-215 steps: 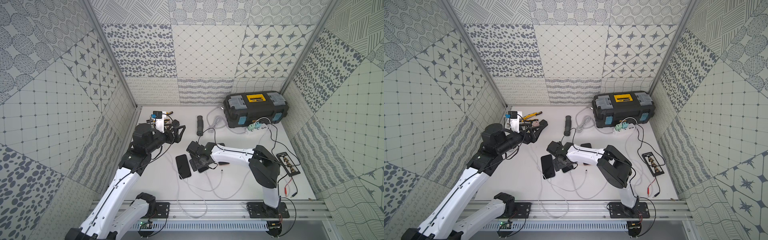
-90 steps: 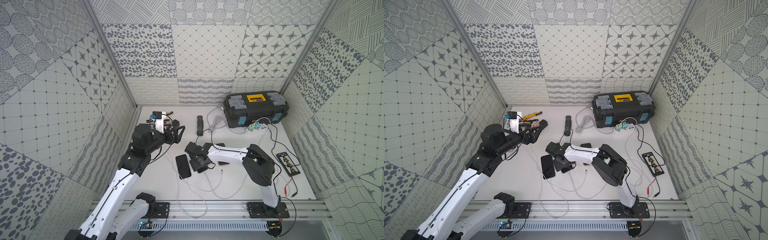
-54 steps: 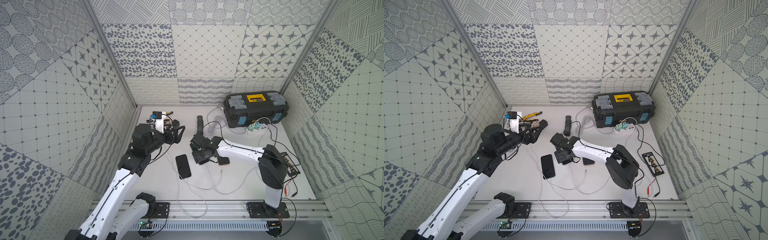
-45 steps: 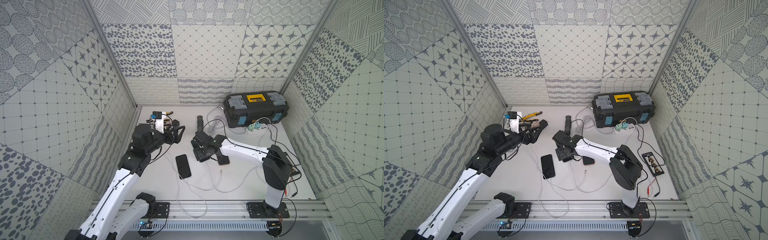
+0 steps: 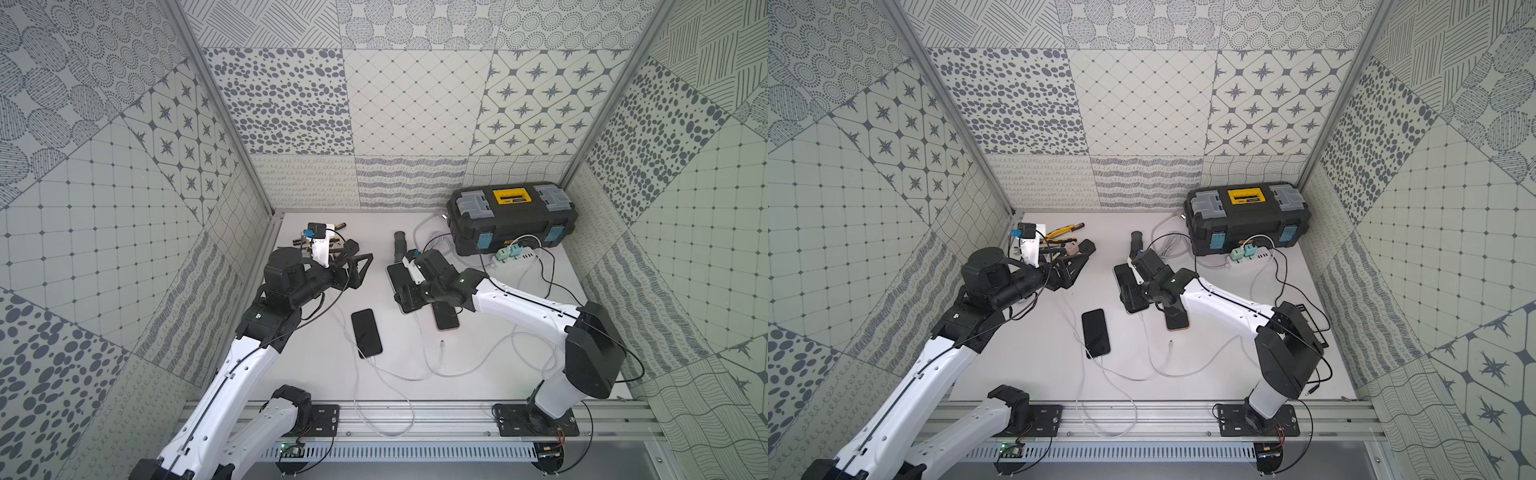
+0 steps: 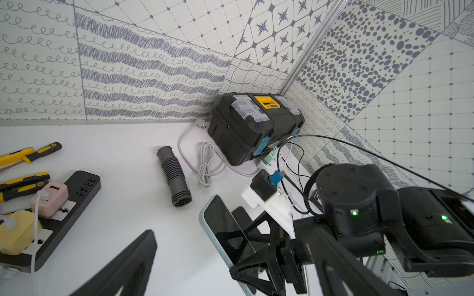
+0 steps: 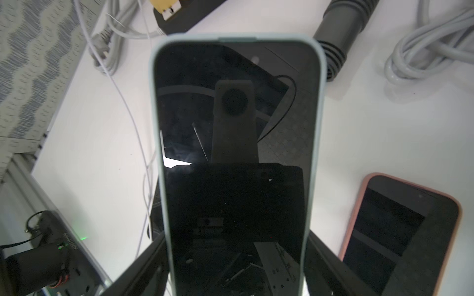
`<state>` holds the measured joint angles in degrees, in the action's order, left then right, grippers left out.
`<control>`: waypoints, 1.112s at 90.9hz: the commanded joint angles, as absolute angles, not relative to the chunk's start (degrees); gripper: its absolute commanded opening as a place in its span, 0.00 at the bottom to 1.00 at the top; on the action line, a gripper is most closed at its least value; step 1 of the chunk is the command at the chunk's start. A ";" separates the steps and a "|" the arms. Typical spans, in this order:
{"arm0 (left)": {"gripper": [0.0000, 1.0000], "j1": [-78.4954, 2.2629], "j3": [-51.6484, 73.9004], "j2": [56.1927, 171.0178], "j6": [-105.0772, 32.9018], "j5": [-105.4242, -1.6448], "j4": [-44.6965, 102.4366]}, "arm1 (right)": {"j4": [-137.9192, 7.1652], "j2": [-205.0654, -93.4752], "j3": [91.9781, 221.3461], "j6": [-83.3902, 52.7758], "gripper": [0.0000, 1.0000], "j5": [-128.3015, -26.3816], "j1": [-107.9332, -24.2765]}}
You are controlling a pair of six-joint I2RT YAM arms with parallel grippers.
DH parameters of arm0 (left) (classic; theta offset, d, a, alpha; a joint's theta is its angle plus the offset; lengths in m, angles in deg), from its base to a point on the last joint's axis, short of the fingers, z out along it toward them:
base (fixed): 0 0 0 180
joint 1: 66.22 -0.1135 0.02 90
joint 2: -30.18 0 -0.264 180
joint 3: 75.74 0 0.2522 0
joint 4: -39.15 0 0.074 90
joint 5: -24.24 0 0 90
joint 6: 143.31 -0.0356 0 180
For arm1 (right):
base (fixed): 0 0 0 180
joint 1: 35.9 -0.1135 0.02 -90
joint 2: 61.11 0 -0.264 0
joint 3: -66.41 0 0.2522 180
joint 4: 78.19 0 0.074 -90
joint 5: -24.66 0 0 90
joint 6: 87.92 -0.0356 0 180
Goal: Unplug the charging cable from the phone
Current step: Pick up the phone at the center of the board.
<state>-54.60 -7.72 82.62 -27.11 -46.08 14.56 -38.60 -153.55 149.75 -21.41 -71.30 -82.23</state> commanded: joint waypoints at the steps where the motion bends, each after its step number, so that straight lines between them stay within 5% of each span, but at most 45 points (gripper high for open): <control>1: 0.98 -55.55 -6.60 83.06 -26.90 -39.42 17.45 | -50.69 -149.63 147.78 -20.59 0.49 -80.86 -80.21; 45: 0.98 -55.52 -5.72 84.98 -22.65 -28.08 21.16 | -73.00 -143.38 139.81 -27.93 0.48 -109.83 -70.59; 101: 0.98 -55.54 -5.38 89.16 -15.65 -15.72 27.29 | -88.06 -143.84 142.63 -37.52 0.48 -128.38 -70.32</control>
<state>-54.60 -5.88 88.57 -19.00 -23.42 20.52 -77.64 -145.57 139.87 -33.80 -122.97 -70.27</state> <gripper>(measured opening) 0.978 0.772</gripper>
